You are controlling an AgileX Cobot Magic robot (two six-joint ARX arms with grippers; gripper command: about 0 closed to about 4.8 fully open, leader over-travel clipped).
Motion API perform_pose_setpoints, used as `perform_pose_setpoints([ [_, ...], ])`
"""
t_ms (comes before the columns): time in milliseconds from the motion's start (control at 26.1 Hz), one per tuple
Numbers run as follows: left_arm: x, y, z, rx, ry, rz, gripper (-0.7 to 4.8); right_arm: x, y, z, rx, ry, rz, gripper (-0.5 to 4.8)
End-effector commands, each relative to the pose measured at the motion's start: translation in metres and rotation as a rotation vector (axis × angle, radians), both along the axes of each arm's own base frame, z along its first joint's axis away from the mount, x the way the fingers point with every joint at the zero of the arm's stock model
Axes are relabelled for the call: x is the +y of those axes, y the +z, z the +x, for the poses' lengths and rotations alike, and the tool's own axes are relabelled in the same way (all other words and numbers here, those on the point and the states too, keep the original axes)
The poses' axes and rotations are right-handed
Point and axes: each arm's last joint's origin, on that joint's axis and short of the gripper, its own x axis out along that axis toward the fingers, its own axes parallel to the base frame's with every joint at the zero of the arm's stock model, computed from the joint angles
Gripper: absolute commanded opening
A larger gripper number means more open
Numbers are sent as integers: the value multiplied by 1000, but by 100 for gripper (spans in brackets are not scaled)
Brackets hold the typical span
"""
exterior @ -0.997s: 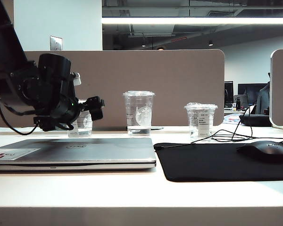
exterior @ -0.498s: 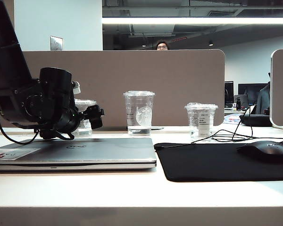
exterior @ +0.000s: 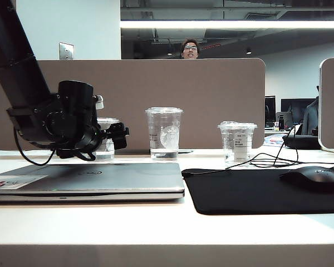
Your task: Pick up the coffee cup on the left and place it on the left side of the laptop.
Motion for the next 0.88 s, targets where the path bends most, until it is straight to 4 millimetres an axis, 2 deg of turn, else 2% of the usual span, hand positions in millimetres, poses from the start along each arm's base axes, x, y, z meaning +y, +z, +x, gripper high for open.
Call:
perform_pose_setpoints([
  [38,-1,4,6,-4,-4,14,479,0,4,0,-29,1,11,-2],
  [345,7,0,13,16,-4,17,479,0,4,0,-30,1,11,-2],
  [690,5,7,21,-9,-34,7,479,0,4,0,-28,1,11,-2],
  [882,4,2,23,1,-33,9,479,0,4,0,-28,1,11,-2],
])
